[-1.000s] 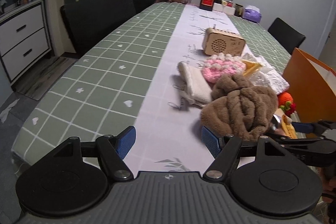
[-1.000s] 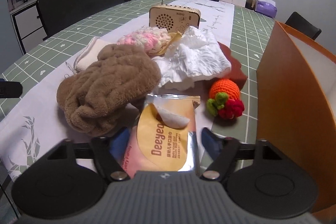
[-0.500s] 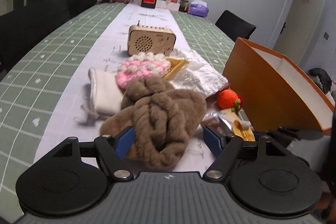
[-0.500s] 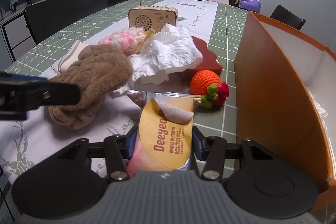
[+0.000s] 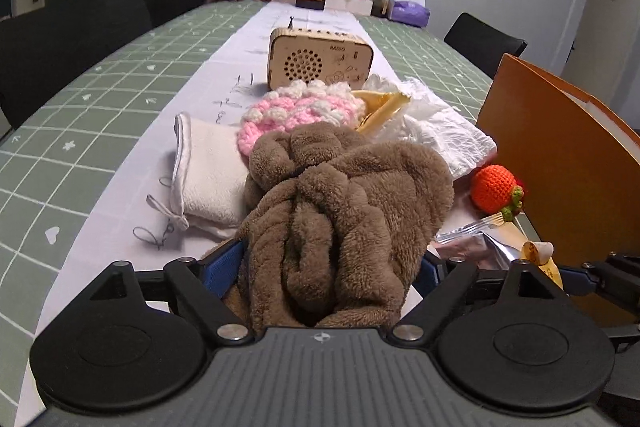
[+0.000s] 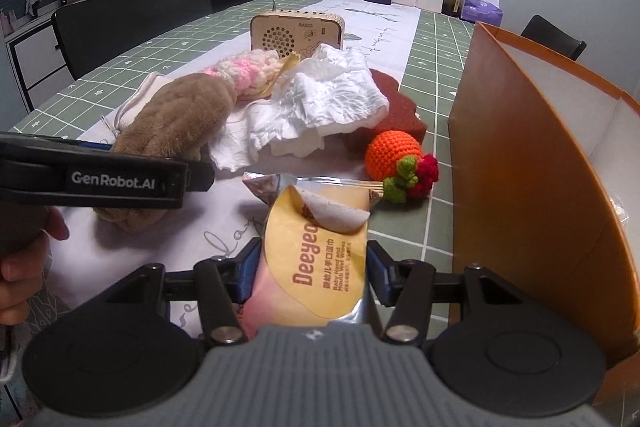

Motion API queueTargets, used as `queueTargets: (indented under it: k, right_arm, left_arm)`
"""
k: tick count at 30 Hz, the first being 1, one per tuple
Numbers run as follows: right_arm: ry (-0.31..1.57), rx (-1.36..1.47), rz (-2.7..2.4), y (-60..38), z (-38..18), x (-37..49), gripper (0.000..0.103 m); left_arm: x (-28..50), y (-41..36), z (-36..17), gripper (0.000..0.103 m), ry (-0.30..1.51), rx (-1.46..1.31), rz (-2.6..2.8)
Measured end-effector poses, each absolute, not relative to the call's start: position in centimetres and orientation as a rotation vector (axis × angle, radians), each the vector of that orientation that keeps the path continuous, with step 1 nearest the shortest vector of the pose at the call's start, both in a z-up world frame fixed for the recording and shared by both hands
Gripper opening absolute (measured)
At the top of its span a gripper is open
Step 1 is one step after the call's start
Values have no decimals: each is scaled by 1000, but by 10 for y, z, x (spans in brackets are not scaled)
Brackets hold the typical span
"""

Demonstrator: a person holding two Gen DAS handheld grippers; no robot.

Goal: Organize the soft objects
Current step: 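Grasp the Deeyeo wipes pack with the right gripper while the left grasps the brown towel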

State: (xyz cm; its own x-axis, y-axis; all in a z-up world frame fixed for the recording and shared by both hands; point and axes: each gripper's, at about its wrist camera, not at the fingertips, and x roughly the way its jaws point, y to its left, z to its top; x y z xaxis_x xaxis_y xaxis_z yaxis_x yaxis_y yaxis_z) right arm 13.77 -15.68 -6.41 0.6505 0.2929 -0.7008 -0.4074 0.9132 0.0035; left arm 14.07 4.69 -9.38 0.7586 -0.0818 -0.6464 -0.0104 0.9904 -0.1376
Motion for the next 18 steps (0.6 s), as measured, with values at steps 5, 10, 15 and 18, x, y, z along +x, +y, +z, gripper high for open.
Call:
queueTargets:
  k: [5,10,15,18]
  right_arm:
    - [762,-158,399,-156,-65,137,55]
    - [752,-169,397,-155,-65,135,52]
    - [766,-123,395,-160,-60,137,45]
    - [767,-117,395,-161,-59,136,44]
  left_arm:
    - [134,37,-99,78,654,-51,8]
    - [127,36,-95,63,650,-19,2]
    - [123,45,-87,61,659,-69,-13]
    - [119,45,-85,61,663,-58,-16]
